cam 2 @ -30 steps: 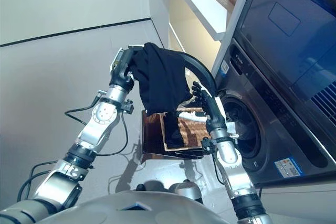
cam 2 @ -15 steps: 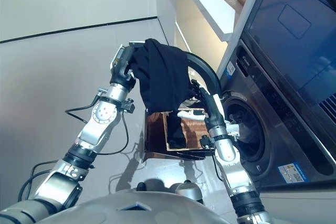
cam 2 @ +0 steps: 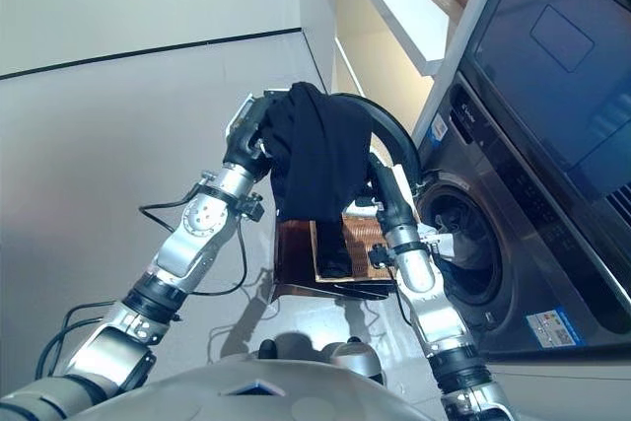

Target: Pick up the clothes and place them into the washing machine

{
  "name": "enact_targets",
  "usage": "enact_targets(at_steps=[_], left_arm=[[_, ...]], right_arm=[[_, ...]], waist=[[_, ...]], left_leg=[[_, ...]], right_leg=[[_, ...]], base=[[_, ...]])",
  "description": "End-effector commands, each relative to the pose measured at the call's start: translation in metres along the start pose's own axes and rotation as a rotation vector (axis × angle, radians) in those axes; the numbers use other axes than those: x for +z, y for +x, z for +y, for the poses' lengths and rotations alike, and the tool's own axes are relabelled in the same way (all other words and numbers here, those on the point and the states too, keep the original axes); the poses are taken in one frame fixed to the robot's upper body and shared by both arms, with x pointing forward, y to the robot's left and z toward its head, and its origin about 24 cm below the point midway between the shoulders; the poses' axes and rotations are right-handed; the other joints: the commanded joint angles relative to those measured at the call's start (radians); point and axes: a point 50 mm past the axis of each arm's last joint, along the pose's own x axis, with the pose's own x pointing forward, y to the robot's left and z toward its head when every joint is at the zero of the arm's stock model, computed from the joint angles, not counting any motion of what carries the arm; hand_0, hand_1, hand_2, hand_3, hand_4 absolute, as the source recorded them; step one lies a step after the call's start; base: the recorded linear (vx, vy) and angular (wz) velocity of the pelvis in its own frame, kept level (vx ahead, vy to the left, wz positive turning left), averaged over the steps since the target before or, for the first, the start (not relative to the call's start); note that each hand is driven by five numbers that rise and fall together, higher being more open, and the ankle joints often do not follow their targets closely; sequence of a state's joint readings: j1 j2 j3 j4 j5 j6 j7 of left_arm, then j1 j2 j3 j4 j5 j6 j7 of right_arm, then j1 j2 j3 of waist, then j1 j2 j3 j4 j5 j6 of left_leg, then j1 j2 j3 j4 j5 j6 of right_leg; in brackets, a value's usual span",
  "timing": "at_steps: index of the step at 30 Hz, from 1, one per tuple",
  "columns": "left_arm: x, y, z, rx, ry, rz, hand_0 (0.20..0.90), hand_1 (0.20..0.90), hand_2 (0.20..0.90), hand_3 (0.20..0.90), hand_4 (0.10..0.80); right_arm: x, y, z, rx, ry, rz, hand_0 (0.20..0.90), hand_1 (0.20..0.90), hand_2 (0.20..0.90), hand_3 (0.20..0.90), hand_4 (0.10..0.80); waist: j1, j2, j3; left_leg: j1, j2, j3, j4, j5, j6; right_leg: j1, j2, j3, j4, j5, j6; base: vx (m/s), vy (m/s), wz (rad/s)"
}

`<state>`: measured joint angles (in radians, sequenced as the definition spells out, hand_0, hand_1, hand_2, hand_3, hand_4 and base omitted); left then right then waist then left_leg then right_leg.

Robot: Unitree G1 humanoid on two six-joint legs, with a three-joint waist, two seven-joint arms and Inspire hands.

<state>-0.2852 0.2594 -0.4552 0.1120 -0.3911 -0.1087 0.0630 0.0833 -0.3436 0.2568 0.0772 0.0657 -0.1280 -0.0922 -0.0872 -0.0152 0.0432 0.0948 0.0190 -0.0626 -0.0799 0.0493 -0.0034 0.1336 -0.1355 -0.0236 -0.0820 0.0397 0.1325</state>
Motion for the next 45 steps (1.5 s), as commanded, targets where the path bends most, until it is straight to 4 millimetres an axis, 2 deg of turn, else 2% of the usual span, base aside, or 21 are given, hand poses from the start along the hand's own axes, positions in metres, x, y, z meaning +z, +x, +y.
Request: enact_targets(at_steps=[1, 17, 26, 33, 36, 39, 40, 41, 43, 45], left_arm=[[0.068, 0.022, -0.031, -0.145, -0.092, -0.304, 0.2, 0.2, 0.2, 0.2, 0.3], [0.073, 0.016, -0.054, -0.266, -0.216, -0.282, 0.2, 0.2, 0.2, 0.2, 0.3], [0.068, 0.016, -0.053, -0.243, -0.229, -0.26, 0.2, 0.2, 0.2, 0.2, 0.3], [0.059, 0.014, -0.045, -0.189, -0.243, -0.226, 0.2, 0.2, 0.2, 0.2, 0.3], [0.058, 0.014, -0.041, -0.176, -0.25, -0.224, 0.2, 0.2, 0.2, 0.2, 0.3], [0.058, 0.013, -0.037, -0.148, -0.273, -0.226, 0.2, 0.2, 0.2, 0.2, 0.3], [0.058, 0.013, -0.037, -0.148, -0.273, -0.226, 0.2, 0.2, 0.2, 0.2, 0.3], [0.058, 0.013, -0.038, -0.149, -0.285, -0.226, 0.2, 0.2, 0.2, 0.2, 0.3], [0.057, 0.013, -0.039, -0.15, -0.301, -0.222, 0.2, 0.2, 0.2, 0.2, 0.3], [0.061, 0.012, -0.041, -0.16, -0.32, -0.234, 0.2, 0.2, 0.2, 0.2, 0.3]], right_arm=[[0.046, 0.024, -0.012, -0.045, -0.032, -0.226, 0.9, 0.9, 0.9, 0.9, 0.8], [0.048, 0.042, -0.008, -0.067, -0.069, -0.21, 0.9, 0.9, 0.9, 0.9, 0.8], [0.058, 0.038, -0.009, -0.083, -0.04, -0.267, 0.9, 0.9, 0.9, 0.9, 0.8], [0.063, 0.029, -0.01, -0.077, 0.01, -0.312, 0.9, 0.9, 0.9, 0.9, 0.8], [0.061, 0.025, -0.011, -0.076, 0.065, -0.316, 0.9, 0.9, 0.9, 0.9, 0.8], [0.051, 0.023, -0.009, -0.086, 0.244, -0.286, 0.9, 0.9, 0.9, 0.9, 0.8], [0.051, 0.023, -0.009, -0.086, 0.244, -0.286, 0.9, 0.9, 0.9, 0.9, 0.8], [0.044, 0.027, -0.009, -0.093, 0.397, -0.262, 0.9, 0.9, 0.9, 0.9, 0.8], [0.043, 0.028, -0.007, -0.101, 0.467, -0.263, 0.9, 0.9, 0.9, 0.9, 0.8], [0.037, 0.028, -0.001, -0.097, 0.735, -0.253, 0.9, 0.9, 0.9, 0.9, 0.8]], waist=[[0.052, 0.004, -0.063], [0.067, 0.004, -0.061], [0.066, 0.004, -0.058], [0.06, 0.006, -0.055], [0.058, 0.007, -0.054], [0.055, 0.011, -0.053], [0.055, 0.011, -0.053], [0.055, 0.011, -0.052], [0.055, 0.012, -0.053], [0.053, 0.013, -0.052]], left_leg=[[-0.013, 0.012, 0.0, 0.014, -0.046, -0.016], [-0.014, 0.014, -0.01, 0.016, -0.047, -0.013], [-0.013, 0.014, -0.007, 0.016, -0.048, -0.012], [-0.014, 0.015, -0.002, 0.017, -0.047, -0.012], [-0.015, 0.016, 0.0, 0.017, -0.047, -0.012], [-0.015, 0.016, 0.003, 0.016, -0.046, -0.013], [-0.015, 0.016, 0.003, 0.016, -0.046, -0.013], [-0.012, 0.017, 0.004, 0.015, -0.047, -0.013], [-0.003, 0.018, 0.004, 0.011, -0.054, -0.014], [0.0, 0.018, 0.007, 0.011, -0.055, -0.015]], right_leg=[[-0.083, 0.015, -0.003, 0.134, -0.095, -0.021], [-0.08, 0.018, -0.009, 0.134, -0.097, -0.022], [-0.082, 0.018, -0.009, 0.135, -0.097, -0.022], [-0.087, 0.019, -0.004, 0.136, -0.097, -0.021], [-0.088, 0.02, -0.002, 0.136, -0.096, -0.021], [-0.091, 0.02, -0.003, 0.137, -0.096, -0.021], [-0.091, 0.02, -0.003, 0.137, -0.096, -0.021], [-0.088, 0.019, -0.002, 0.135, -0.096, -0.021], [-0.081, 0.019, -0.003, 0.134, -0.105, -0.021], [-0.08, 0.019, -0.005, 0.135, -0.105, -0.022]], base=[[0.0, 0.0, 0.0], [0.0, -0.001, 0.03], [0.0, 0.0, 0.0], [0.0, 0.0, 0.0], [0.0, 0.0, 0.0], [0.0, 0.0, 0.0], [0.0, 0.0, 0.0], [0.0, 0.0, 0.0], [0.016, 0.004, 0.0], [0.0, 0.0, 0.0]])
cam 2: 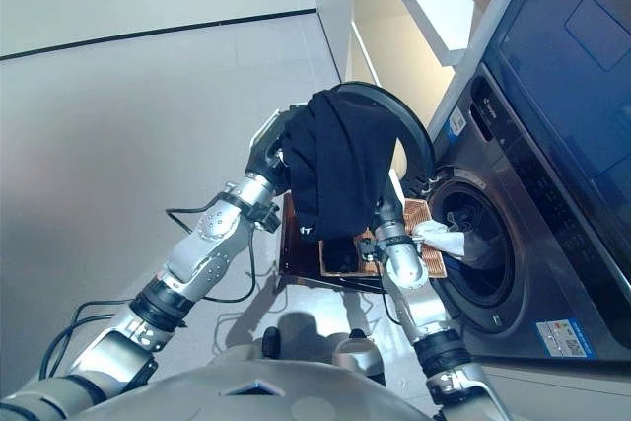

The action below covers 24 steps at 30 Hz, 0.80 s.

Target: Pick up the clothes and place them into the washing machine

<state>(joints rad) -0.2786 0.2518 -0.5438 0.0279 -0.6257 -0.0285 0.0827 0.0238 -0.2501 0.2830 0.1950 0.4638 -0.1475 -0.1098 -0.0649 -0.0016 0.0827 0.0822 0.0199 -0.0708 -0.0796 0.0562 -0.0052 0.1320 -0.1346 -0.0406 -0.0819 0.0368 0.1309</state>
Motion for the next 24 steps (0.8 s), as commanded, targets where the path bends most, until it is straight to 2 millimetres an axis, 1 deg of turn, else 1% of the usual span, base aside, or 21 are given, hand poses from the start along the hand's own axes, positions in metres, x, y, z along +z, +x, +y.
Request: enact_targets(at_steps=[1, 2, 4, 6, 7, 9, 11, 18, 20, 24], left_arm=[[0.058, 0.012, -0.027, -0.12, -0.075, -0.295, 0.2, 0.2, 0.2, 0.2, 0.3], [0.06, 0.011, -0.028, -0.123, -0.077, -0.299, 0.2, 0.2, 0.2, 0.2, 0.3], [0.061, 0.012, -0.029, -0.128, -0.086, -0.298, 0.2, 0.2, 0.2, 0.2, 0.3], [0.063, 0.012, -0.03, -0.13, -0.097, -0.303, 0.2, 0.2, 0.2, 0.2, 0.3], [0.063, 0.012, -0.03, -0.13, -0.097, -0.303, 0.2, 0.2, 0.2, 0.2, 0.3], [0.064, 0.011, -0.029, -0.127, -0.099, -0.307, 0.2, 0.2, 0.2, 0.2, 0.3], [0.064, 0.011, -0.028, -0.12, -0.103, -0.308, 0.2, 0.2, 0.2, 0.2, 0.3], [0.062, 0.011, -0.024, -0.1, -0.111, -0.297, 0.2, 0.2, 0.2, 0.2, 0.3], [0.062, 0.012, -0.025, -0.1, -0.12, -0.298, 0.2, 0.2, 0.2, 0.2, 0.3], [0.062, 0.012, -0.025, -0.104, -0.12, -0.3, 0.2, 0.2, 0.2, 0.2, 0.3]], right_arm=[[0.047, 0.012, 0.007, 0.03, 0.408, -0.303, 0.9, 0.9, 0.9, 0.9, 0.8], [0.044, 0.012, 0.007, 0.031, 0.463, -0.295, 0.9, 0.9, 0.9, 0.9, 0.8], [0.038, 0.011, 0.012, 0.032, 0.642, -0.293, 0.9, 0.9, 0.9, 0.9, 0.8], [0.034, 0.01, 0.014, 0.033, 0.741, -0.288, 0.9, 0.9, 0.9, 0.9, 0.8], [0.034, 0.01, 0.014, 0.033, 0.741, -0.288, 0.9, 0.9, 0.9, 0.9, 0.8], [0.033, 0.008, 0.015, 0.036, 0.824, -0.301, 0.9, 0.9, 0.9, 0.9, 0.8], [0.035, 0.007, 0.015, 0.041, 0.871, -0.319, 0.9, 0.9, 0.9, 0.9, 0.8], [0.039, 0.004, 0.014, 0.043, 0.949, -0.363, 0.9, 0.9, 0.9, 0.9, 0.8], [0.04, 0.004, 0.017, 0.068, 1.004, -0.374, 0.9, 0.9, 0.9, 0.9, 0.8], [0.041, 0.003, 0.02, 0.097, 1.056, -0.385, 0.9, 0.9, 0.9, 0.9, 0.8]], waist=[[0.03, 0.0, -0.092], [0.03, 0.001, -0.091], [0.029, 0.002, -0.091], [0.028, 0.002, -0.091], [0.028, 0.002, -0.091], [0.027, 0.002, -0.092], [0.027, 0.003, -0.094], [0.026, 0.001, -0.097], [0.026, 0.002, -0.099], [0.026, 0.001, -0.1]], left_leg=[[0.012, 0.017, 0.017, 0.01, -0.062, -0.013], [0.013, 0.017, 0.018, 0.01, -0.063, -0.014], [0.013, 0.016, 0.019, 0.01, -0.063, -0.014], [0.014, 0.015, 0.02, 0.01, -0.064, -0.014], [0.014, 0.015, 0.02, 0.01, -0.064, -0.014], [0.015, 0.015, 0.023, 0.011, -0.066, -0.014], [0.016, 0.014, 0.024, 0.01, -0.066, -0.015], [0.017, 0.015, 0.024, 0.011, -0.068, -0.015], [0.018, 0.015, 0.024, 0.011, -0.068, -0.015], [0.018, 0.015, 0.024, 0.011, -0.068, -0.015]], right_leg=[[-0.08, 0.017, 0.013, 0.135, -0.101, -0.02], [-0.08, 0.017, 0.013, 0.136, -0.101, -0.019], [-0.081, 0.018, 0.013, 0.135, -0.102, -0.02], [-0.081, 0.017, 0.014, 0.135, -0.101, -0.02], [-0.081, 0.017, 0.014, 0.135, -0.101, -0.02], [-0.08, 0.016, 0.015, 0.135, -0.101, -0.02], [-0.081, 0.016, 0.014, 0.134, -0.101, -0.021], [-0.079, 0.016, 0.017, 0.133, -0.1, -0.02], [-0.078, 0.016, 0.017, 0.132, -0.101, -0.02], [-0.078, 0.015, 0.016, 0.132, -0.101, -0.02]], base=[[0.0, 0.0, 0.0], [0.0, 0.0, 0.0], [0.0, 0.0, 0.0], [0.0, 0.0, 0.0], [0.0, 0.0, 0.0], [0.0, 0.0, 0.0], [0.0, 0.0, 0.0], [0.0, 0.0, 0.0], [0.0, 0.0, 0.0], [0.0, 0.0, 0.0]])
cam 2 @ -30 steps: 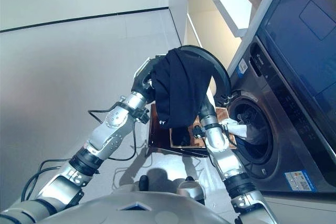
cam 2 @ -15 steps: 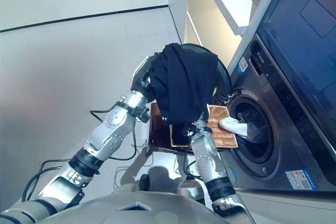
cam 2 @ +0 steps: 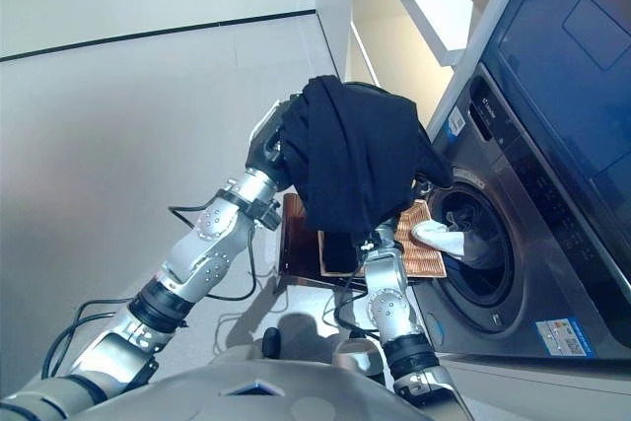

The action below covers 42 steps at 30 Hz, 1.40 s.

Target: Pick up the clothes and place them into the washing machine

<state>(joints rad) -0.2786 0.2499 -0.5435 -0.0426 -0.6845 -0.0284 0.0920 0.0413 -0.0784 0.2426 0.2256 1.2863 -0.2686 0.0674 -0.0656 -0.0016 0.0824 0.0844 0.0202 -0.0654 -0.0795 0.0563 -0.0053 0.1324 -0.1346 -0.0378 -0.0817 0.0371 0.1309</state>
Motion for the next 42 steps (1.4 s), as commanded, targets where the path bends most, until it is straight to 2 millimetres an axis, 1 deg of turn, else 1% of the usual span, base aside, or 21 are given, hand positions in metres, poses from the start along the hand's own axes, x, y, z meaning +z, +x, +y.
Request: enact_targets(at_steps=[1, 5, 16, 23, 28, 33, 34, 38, 41, 42], left_arm=[[0.048, 0.015, -0.018, -0.08, -0.047, -0.249, 0.2, 0.2, 0.2, 0.2, 0.3], [0.045, 0.016, -0.016, -0.068, -0.044, -0.236, 0.2, 0.2, 0.2, 0.2, 0.3], [0.036, 0.023, -0.006, -0.027, 0.021, -0.199, 0.2, 0.2, 0.2, 0.2, 0.3], [0.036, 0.027, 0.001, -0.005, 0.145, -0.196, 0.2, 0.2, 0.2, 0.2, 0.3], [0.032, 0.028, 0.01, 0.046, 0.183, -0.186, 0.2, 0.2, 0.2, 0.2, 0.3], [0.034, 0.033, 0.014, 0.077, 0.216, -0.19, 0.2, 0.2, 0.2, 0.2, 0.3], [0.038, 0.036, 0.016, 0.09, 0.236, -0.204, 0.2, 0.2, 0.2, 0.2, 0.3], [0.042, 0.042, 0.021, 0.125, 0.287, -0.212, 0.2, 0.2, 0.2, 0.2, 0.3], [0.044, 0.046, 0.023, 0.146, 0.32, -0.216, 0.2, 0.2, 0.2, 0.2, 0.3], [0.044, 0.05, 0.026, 0.171, 0.349, -0.209, 0.2, 0.2, 0.2, 0.2, 0.3]], right_arm=[[0.022, 0.005, 0.047, 0.265, 0.126, -0.177, 0.9, 0.9, 0.9, 0.9, 0.8], [0.021, 0.004, 0.051, 0.297, 0.142, -0.165, 0.9, 0.9, 0.9, 0.9, 0.8], [0.021, 0.001, 0.063, 0.399, 0.115, -0.126, 0.9, 0.9, 0.9, 0.9, 0.8], [0.02, -0.004, 0.067, 0.445, 0.104, -0.095, 0.9, 0.9, 0.9, 0.9, 0.8], [0.021, -0.007, 0.066, 0.454, 0.104, -0.095, 0.9, 0.9, 0.9, 0.9, 0.8], [0.02, -0.009, 0.064, 0.444, 0.101, -0.085, 0.9, 0.9, 0.9, 0.9, 0.8], [0.02, -0.01, 0.061, 0.435, 0.092, -0.079, 0.9, 0.9, 0.9, 0.9, 0.8], [0.016, -0.014, 0.056, 0.418, 0.097, -0.053, 0.9, 0.9, 0.9, 0.9, 0.8], [0.015, -0.016, 0.057, 0.427, 0.105, -0.046, 0.9, 0.9, 0.9, 0.9, 0.8], [0.014, -0.019, 0.058, 0.441, 0.11, -0.031, 0.9, 0.9, 0.9, 0.9, 0.8]], waist=[[0.028, 0.001, -0.1], [0.029, 0.0, -0.101], [0.028, -0.003, -0.104], [0.024, -0.007, -0.105], [0.02, -0.008, -0.107], [0.016, -0.01, -0.109], [0.014, -0.01, -0.11], [0.006, -0.01, -0.112], [0.002, -0.009, -0.113], [-0.002, -0.01, -0.115]], left_leg=[[0.015, 0.015, 0.018, 0.011, -0.068, -0.015], [0.015, 0.016, 0.019, 0.011, -0.068, -0.015], [0.014, 0.017, 0.021, 0.011, -0.066, -0.016], [0.013, 0.019, 0.024, 0.01, -0.065, -0.019], [0.015, 0.019, 0.026, 0.009, -0.066, -0.02], [0.014, 0.02, 0.027, 0.009, -0.065, -0.022], [0.014, 0.022, 0.028, 0.009, -0.065, -0.023], [0.016, 0.024, 0.031, 0.007, -0.064, -0.025], [0.017, 0.025, 0.034, 0.007, -0.064, -0.026], [0.017, 0.026, 0.036, 0.007, -0.063, -0.028]], right_leg=[[-0.079, 0.016, 0.014, 0.132, -0.102, -0.021], [-0.079, 0.016, 0.014, 0.132, -0.1, -0.021], [-0.08, 0.016, 0.013, 0.128, -0.097, -0.02], [-0.081, 0.018, 0.017, 0.128, -0.096, -0.02], [-0.08, 0.019, 0.017, 0.127, -0.096, -0.019], [-0.081, 0.019, 0.017, 0.125, -0.095, -0.019], [-0.08, 0.019, 0.016, 0.126, -0.095, -0.019], [-0.081, 0.02, 0.02, 0.124, -0.093, -0.018], [-0.08, 0.021, 0.02, 0.124, -0.094, -0.018], [-0.081, 0.022, 0.021, 0.123, -0.094, -0.018]], base=[[0.0, 0.0, 0.0], [0.0, 0.0, 0.0], [0.0, 0.0, 0.0], [0.0, 0.0, 0.0], [0.0, 0.0, 0.0], [-0.001, -0.005, -0.03], [0.001, -0.002, -0.06], [0.0, -0.001, -0.01], [0.004, -0.001, -0.03], [0.0, 0.0, 0.0]])
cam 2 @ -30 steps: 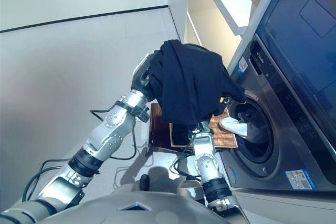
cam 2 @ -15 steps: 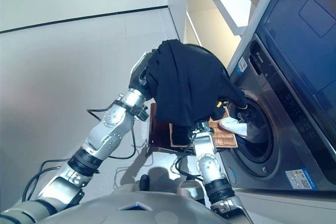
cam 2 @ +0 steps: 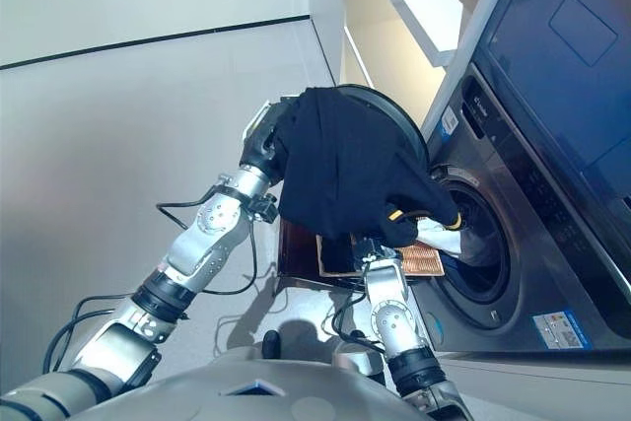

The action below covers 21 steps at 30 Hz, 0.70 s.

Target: Pick up the clothes and place them into the washing machine

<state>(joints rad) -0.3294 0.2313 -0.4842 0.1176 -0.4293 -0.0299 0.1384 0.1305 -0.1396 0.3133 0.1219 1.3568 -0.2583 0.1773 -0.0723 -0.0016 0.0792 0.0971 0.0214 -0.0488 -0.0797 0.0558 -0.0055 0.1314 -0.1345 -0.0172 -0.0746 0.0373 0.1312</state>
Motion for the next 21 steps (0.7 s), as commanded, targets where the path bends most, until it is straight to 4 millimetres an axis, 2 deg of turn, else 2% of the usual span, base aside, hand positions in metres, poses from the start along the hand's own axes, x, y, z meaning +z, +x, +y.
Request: enact_targets(at_steps=[1, 7, 14, 21], left_arm=[[0.051, 0.041, 0.007, 0.07, 0.076, -0.231, 0.2, 0.2, 0.2, 0.2, 0.3], [0.053, 0.047, 0.008, 0.085, 0.098, -0.229, 0.2, 0.2, 0.2, 0.2, 0.3], [0.049, 0.037, -0.006, -0.027, 0.058, -0.229, 0.2, 0.2, 0.2, 0.2, 0.3], [0.051, 0.032, -0.011, -0.1, 0.062, -0.237, 0.2, 0.2, 0.2, 0.2, 0.3]], right_arm=[[0.014, 0.006, 0.056, 0.332, 0.063, -0.077, 0.9, 0.9, 0.9, 0.9, 0.8], [0.014, 0.002, 0.061, 0.366, 0.06, -0.06, 0.9, 0.9, 0.9, 0.9, 0.8], [0.017, 0.009, 0.071, 0.411, 0.049, -0.08, 0.9, 0.9, 0.9, 0.9, 0.8], [0.015, 0.01, 0.072, 0.414, 0.048, -0.065, 0.9, 0.9, 0.9, 0.9, 0.8]], waist=[[0.002, -0.01, -0.112], [-0.006, -0.009, -0.112], [0.002, -0.01, -0.11], [0.008, -0.009, -0.109]], left_leg=[[0.005, 0.024, 0.02, 0.007, -0.063, -0.028], [0.004, 0.026, 0.025, 0.006, -0.062, -0.03], [0.003, 0.025, 0.021, 0.006, -0.064, -0.027], [0.001, 0.024, 0.017, 0.007, -0.063, -0.026]], right_leg=[[-0.081, 0.022, 0.0, 0.117, -0.094, -0.018], [-0.082, 0.022, 0.003, 0.114, -0.091, -0.016], [-0.082, 0.02, 0.003, 0.112, -0.088, -0.016], [-0.082, 0.021, -0.001, 0.114, -0.09, -0.016]], base=[[0.0, 0.0, 0.0], [0.0, 0.0, 0.0], [0.0, 0.0, 0.0], [0.0, 0.0, 0.0]])
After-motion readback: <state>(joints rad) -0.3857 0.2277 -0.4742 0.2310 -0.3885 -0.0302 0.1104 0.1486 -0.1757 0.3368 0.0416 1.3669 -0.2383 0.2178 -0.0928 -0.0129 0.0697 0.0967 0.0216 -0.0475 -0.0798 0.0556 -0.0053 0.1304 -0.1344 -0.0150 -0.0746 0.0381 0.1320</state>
